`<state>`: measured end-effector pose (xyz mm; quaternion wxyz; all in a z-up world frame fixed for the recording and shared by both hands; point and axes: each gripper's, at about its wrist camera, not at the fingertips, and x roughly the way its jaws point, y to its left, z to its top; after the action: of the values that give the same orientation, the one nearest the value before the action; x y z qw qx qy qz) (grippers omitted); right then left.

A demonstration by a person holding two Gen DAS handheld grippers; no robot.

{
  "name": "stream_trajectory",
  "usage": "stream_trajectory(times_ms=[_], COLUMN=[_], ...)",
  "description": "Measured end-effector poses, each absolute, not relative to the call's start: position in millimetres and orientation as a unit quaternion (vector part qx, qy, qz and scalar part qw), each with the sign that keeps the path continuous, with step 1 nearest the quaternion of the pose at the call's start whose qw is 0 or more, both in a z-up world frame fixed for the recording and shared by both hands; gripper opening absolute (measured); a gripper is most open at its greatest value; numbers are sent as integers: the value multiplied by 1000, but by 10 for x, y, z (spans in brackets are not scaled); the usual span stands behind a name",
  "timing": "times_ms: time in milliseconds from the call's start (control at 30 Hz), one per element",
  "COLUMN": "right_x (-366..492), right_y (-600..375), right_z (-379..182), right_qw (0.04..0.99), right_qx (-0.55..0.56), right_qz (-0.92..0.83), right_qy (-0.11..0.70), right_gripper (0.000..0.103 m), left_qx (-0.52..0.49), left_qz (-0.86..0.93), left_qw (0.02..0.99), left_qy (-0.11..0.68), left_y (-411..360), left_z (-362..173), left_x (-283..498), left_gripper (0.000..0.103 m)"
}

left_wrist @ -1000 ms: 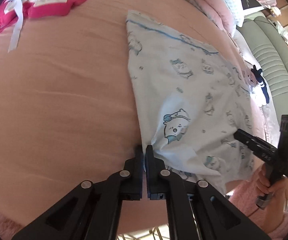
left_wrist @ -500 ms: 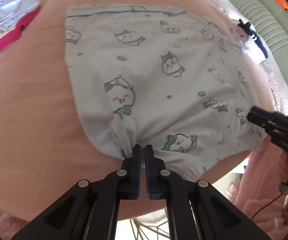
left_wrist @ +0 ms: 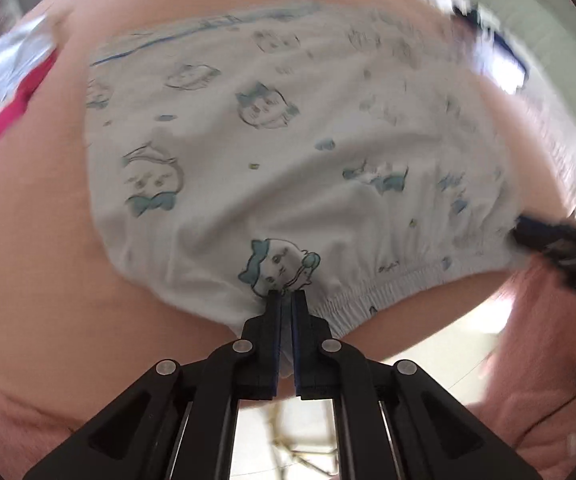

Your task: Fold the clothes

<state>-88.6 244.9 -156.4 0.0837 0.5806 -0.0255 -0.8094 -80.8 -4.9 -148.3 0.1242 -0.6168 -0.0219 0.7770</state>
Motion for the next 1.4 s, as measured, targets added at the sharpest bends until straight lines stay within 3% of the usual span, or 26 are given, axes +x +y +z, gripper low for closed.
stream_trajectory(times_ms=[100,200,467,733,833,933,1100,1167,1233,1267,1400], right_x=[-910,-999,-1874,-2789,-2871,-2792,-2863,-2908,-2953,-2978,-3070], right_y=[2867,3164,3425,3736,3834,3800,3796,3798,3801,3804,3813], right_z=[-1600,-1465,-1418,-1706,-1756,-1769,-1794,-1805,-1816,-1821,-1874], right_qw=[43,65,26,-32,-26,-7,9,14,19,23,47], right_qx=[587,572,564,574,560,552,548,547,546,546,534], right_qz=[-805,-805,-821,-813,-821,-829,-831,-831,-831,-830,-834], right_qy=[-76,-143,-84,-86,-111,-85,-92,-99,-106,-111,-132], right_gripper=[45,46,46,46,46,46,46,51,52,52,54], left_qx=[-626,-605,-555,-531,-527,-524,-516,-514,-505,-506,-534], left_qz=[770,783,803,825,831,839,836,828,832,831,819], left_qw=[108,133,208,183,167,138,139,170,198,206,204], left_qy=[-54,-47,-66,-68,-56,-40,-122,-143,-116,-105,-55], left_y=[-194,-76,773,857,879,873,635,658,811,894,1191], left_z=[-1484,-1378,-1212,-1236,-1285,-1366,-1401,-1347,-1270,-1261,-1400], left_x=[-736,-861,-1929,-2857,-3079,-3281,-3459,-3448,-3429,-3431,-3489], left_gripper=[4,4,4,4,5,5,6,15,51,57,58])
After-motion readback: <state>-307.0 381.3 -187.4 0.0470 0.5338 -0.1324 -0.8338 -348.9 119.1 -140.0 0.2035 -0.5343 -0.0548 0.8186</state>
